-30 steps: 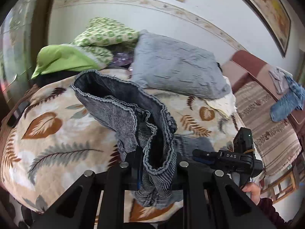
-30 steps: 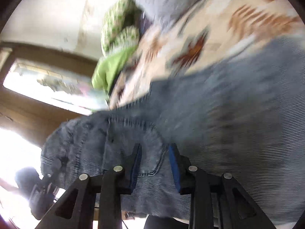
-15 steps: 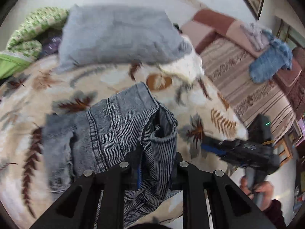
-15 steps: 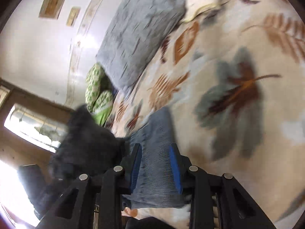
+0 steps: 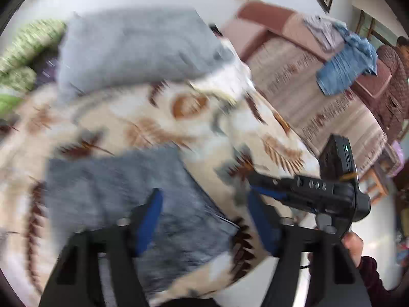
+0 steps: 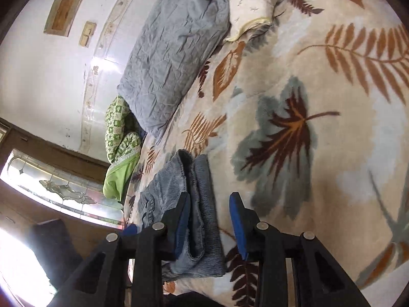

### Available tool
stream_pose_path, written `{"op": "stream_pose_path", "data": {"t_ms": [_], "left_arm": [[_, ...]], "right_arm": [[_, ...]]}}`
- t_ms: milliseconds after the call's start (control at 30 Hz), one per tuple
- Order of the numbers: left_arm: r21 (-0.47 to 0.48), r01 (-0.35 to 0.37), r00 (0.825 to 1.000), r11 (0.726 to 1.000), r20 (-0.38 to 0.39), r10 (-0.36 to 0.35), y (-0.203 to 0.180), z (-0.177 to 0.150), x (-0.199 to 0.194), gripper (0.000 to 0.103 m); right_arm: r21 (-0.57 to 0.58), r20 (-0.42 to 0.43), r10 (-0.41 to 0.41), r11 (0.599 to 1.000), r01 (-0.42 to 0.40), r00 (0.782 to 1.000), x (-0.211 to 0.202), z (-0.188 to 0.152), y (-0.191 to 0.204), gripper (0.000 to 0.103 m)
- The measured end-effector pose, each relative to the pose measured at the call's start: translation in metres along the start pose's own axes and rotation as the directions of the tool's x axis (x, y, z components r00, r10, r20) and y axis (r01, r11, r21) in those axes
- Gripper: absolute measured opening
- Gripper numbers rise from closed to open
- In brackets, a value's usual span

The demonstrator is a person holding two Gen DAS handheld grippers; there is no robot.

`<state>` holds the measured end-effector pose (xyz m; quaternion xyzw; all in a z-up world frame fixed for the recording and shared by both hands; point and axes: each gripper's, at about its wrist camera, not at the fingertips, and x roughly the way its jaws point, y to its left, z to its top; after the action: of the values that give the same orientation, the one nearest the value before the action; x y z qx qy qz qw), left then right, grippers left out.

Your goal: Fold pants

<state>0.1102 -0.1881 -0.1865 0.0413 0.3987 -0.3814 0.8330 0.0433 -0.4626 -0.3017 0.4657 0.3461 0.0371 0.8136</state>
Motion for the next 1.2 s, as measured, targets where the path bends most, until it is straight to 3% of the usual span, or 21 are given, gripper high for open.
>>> {"op": "stream_pose_path", "data": {"t_ms": [67,133,267,400,500,600,667,733,900,967,1067,1200], "left_arm": [[0.003,-0.063,0.997,0.998,0.036,0.063,0.015,0.003,-0.021,0.073],[-0.005,-0.186,0.982,0.983,0.038,0.186,0.039,0.004,-0.032,0.074],[-0.046,-0.384,0.923,0.922,-0.019,0.384,0.086,-0.013,-0.04,0.074],[-0.037,-0.458,0.885,0.888,-0.111,0.451,0.113,-0.039,-0.029,0.074],[-0.015,-0.421,0.893,0.907,-0.182,0.411,0.118,-0.063,-0.008,0.074],[0.047,-0.38,0.885,0.924,-0.271,0.378,0.109,-0.09,0.017,0.074],[0.099,-0.362,0.892,0.927,-0.251,0.375,0.099,-0.102,0.021,0.074],[0.104,-0.352,0.901,0.93,-0.233,0.367,0.098,-0.103,0.018,0.074],[0.035,-0.323,0.923,0.946,-0.21,0.323,0.113,-0.084,-0.001,0.074],[0.027,-0.337,0.927,0.941,-0.164,0.337,0.118,-0.068,-0.011,0.074],[0.002,-0.371,0.922,0.929,-0.119,0.368,0.129,-0.039,-0.015,0.075],[-0.041,-0.409,0.906,0.912,-0.142,0.4,0.152,-0.006,0.014,0.078]], "right_arm": [[-0.035,-0.008,0.005,0.999,-0.005,1.0,0.001,0.0,0.014,0.035],[-0.069,-0.019,0.02,0.997,-0.021,1.0,0.005,0.001,0.031,0.035],[-0.129,-0.061,0.011,0.991,-0.019,0.998,0.026,-0.001,0.067,0.035],[-0.219,-0.137,-0.017,0.976,-0.013,0.99,0.06,-0.023,0.099,0.037],[-0.275,-0.214,-0.109,0.96,0.047,0.971,0.089,-0.046,0.102,0.037],[-0.357,-0.259,-0.256,0.921,0.154,0.931,0.106,-0.069,0.089,0.038],[-0.423,-0.252,-0.266,0.895,0.141,0.931,0.097,-0.081,0.085,0.038],[-0.451,-0.264,-0.301,0.878,0.159,0.916,0.09,-0.088,0.081,0.038],[-0.379,-0.336,-0.298,0.911,0.161,0.894,0.08,-0.084,0.074,0.038],[-0.371,-0.329,-0.291,0.915,0.16,0.898,0.078,-0.075,0.084,0.038],[-0.42,-0.253,-0.296,0.891,0.172,0.921,0.078,-0.058,0.109,0.038],[-0.423,-0.17,-0.276,0.887,0.183,0.946,0.095,-0.032,0.134,0.038]]}}
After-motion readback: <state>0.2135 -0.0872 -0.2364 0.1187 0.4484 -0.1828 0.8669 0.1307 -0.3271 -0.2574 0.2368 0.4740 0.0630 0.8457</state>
